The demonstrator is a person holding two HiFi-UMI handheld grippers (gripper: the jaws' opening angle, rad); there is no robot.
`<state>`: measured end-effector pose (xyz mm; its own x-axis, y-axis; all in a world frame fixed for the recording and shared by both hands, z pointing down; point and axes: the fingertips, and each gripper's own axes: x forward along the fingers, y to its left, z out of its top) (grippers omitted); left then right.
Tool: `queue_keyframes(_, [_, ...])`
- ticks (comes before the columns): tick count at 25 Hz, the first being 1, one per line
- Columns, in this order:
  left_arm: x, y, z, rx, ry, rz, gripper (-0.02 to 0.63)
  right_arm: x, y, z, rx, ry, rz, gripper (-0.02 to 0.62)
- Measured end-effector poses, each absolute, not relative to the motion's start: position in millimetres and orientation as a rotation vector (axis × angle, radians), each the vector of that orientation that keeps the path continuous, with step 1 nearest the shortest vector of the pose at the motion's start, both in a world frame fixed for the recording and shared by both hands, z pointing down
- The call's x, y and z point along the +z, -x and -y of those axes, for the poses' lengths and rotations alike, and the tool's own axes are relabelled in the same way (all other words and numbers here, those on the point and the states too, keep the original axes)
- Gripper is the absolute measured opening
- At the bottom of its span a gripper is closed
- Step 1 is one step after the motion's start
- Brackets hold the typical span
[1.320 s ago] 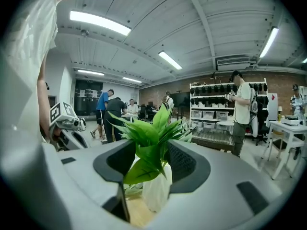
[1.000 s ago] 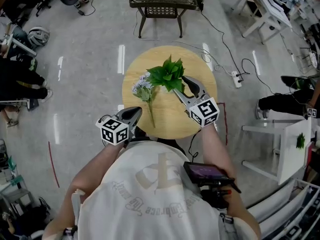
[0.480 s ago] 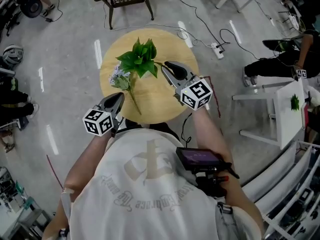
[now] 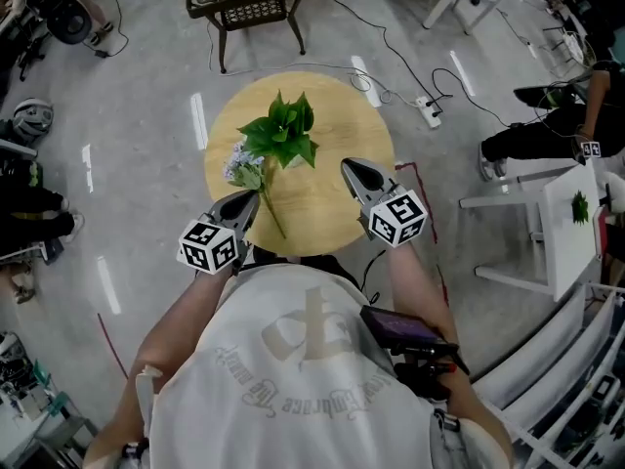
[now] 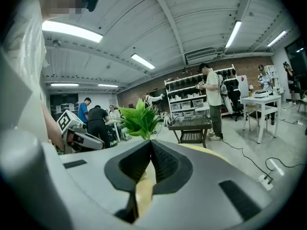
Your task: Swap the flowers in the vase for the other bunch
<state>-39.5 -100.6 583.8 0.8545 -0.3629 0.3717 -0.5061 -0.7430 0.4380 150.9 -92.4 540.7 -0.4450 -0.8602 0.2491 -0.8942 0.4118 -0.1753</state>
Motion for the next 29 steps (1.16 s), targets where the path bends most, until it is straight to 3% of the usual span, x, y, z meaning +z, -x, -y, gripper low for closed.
queue_keyframes(29, [584.5,45.7,91.8,0.387,-2.517,0.627,0.012,575.2,-124.8,51.0,0.573,-1.575,2.508,0.006])
